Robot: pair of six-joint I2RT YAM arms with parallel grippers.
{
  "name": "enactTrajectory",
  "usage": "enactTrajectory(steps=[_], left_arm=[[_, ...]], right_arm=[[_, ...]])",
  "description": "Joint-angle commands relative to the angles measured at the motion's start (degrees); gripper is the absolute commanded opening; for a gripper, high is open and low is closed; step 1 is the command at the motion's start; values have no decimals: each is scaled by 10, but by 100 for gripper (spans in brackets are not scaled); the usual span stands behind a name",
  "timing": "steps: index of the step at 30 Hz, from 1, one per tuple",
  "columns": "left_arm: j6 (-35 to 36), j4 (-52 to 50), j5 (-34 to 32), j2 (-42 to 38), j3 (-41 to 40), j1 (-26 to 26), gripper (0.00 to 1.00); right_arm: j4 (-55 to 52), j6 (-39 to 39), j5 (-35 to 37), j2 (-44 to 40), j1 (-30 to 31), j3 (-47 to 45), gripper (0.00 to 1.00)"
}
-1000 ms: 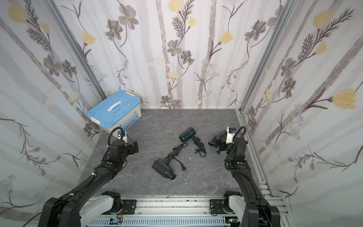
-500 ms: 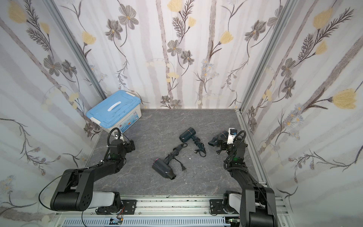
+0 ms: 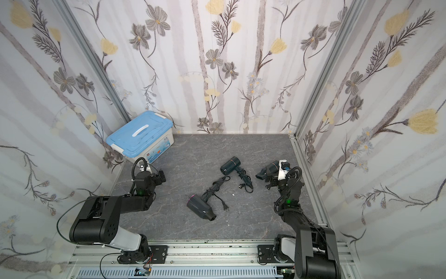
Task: Wrap the cord around the hair dryer
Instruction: Reset both arms
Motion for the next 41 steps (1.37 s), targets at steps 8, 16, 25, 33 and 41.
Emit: enactTrajectory(steps=[8,16,25,33,41], left_arm=[[-5,46,-11,11,-4,-3,100],[-4,47,-11,12,-4,-4,100],[-4,46,-12,12,-3,-4,100],[-4,46,-12,12,-3,-4,100],[-4,46,-11,12,-3,-4,100]], right_arm=[[90,15,-42,1,1,-14,100],[199,12,-22,78,20,-33,100],[179,5,68,86,54,-21,100],[178,7,100,88,62,-19,100],[177,7,100,88,63,-20,100]])
